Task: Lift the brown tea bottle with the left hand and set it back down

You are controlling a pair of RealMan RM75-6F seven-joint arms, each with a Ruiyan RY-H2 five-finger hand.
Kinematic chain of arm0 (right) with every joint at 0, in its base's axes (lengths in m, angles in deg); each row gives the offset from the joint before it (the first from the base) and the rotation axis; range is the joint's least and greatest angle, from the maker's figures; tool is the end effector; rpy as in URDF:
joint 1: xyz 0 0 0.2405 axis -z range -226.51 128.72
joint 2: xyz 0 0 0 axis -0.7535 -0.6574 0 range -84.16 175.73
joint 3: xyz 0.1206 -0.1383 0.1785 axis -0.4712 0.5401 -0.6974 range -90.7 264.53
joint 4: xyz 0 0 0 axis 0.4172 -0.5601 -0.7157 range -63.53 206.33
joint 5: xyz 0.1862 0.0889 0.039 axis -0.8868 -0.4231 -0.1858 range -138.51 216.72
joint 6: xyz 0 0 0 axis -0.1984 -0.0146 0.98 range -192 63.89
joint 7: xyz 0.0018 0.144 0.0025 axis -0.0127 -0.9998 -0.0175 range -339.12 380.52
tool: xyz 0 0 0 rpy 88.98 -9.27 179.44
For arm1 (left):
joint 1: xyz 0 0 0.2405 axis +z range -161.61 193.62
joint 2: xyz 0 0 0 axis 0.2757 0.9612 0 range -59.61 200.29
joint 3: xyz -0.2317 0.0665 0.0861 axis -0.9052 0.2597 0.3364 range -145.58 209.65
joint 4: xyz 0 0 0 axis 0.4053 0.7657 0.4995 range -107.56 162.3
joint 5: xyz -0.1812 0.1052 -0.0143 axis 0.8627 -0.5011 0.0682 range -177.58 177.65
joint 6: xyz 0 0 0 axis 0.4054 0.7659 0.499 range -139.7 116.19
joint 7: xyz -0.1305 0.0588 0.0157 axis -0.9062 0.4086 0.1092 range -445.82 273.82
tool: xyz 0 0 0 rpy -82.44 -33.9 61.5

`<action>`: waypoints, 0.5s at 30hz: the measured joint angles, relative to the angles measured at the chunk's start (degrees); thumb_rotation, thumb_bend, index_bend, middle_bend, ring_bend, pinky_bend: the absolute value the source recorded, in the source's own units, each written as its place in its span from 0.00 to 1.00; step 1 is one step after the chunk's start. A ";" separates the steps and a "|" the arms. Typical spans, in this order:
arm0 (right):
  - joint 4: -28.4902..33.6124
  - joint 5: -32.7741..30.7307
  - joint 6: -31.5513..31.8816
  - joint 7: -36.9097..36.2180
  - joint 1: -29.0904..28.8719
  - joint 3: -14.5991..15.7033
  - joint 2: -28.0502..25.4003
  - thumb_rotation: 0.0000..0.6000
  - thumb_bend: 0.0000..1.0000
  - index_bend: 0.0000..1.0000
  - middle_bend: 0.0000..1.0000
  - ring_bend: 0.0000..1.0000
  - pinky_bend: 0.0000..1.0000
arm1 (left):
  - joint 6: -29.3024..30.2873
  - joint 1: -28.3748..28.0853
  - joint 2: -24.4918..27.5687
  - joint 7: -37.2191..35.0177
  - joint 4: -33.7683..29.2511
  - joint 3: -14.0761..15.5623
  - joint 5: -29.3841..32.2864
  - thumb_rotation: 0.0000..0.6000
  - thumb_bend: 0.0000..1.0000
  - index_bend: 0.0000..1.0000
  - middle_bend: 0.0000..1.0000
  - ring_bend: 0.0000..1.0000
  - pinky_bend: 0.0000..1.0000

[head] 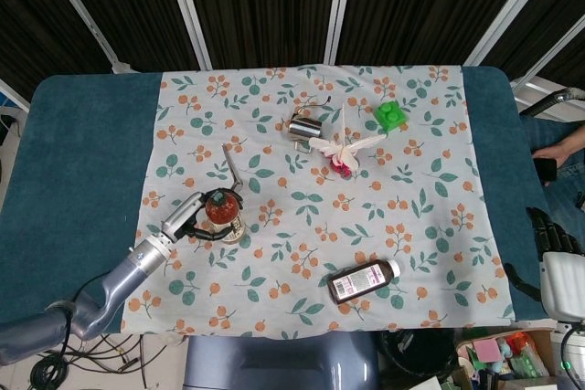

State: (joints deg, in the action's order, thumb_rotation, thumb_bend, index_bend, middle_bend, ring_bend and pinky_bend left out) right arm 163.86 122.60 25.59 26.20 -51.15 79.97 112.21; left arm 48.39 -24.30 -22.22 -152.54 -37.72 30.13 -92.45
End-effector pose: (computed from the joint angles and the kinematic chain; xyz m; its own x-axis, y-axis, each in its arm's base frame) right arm -0.3115 -0.1800 0.1694 0.4402 0.1213 0.8896 -0.8976 0.0826 0.4329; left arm -0.1869 0.3333 -0.0292 -0.4016 0.6221 0.6721 0.7969 -0.1243 0.5912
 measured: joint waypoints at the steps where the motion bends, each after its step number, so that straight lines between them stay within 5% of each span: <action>1: 0.00 -0.02 0.00 -0.03 0.01 0.00 0.00 1.00 0.17 0.08 0.09 0.18 0.26 | 0.31 0.09 -0.60 0.34 0.83 0.15 -0.14 1.00 0.54 0.34 0.37 0.30 0.43; 11: -0.10 -0.15 -0.14 -0.24 -0.01 -0.03 -0.07 1.00 0.17 0.08 0.09 0.18 0.26 | 3.26 0.75 -6.15 5.96 8.57 1.49 -1.28 1.00 0.52 0.33 0.35 0.28 0.40; 15: -0.13 -0.12 -0.07 -0.23 0.00 -0.05 -0.06 1.00 0.17 0.08 0.09 0.18 0.26 | 3.09 0.67 -6.52 4.42 9.50 2.25 -1.41 1.00 0.41 0.26 0.27 0.18 0.30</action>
State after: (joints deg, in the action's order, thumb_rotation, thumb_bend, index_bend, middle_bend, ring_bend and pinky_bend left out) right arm 163.73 122.48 25.52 25.96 -51.15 79.92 112.15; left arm 51.49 -23.62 -28.73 -148.12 -28.22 32.38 -93.85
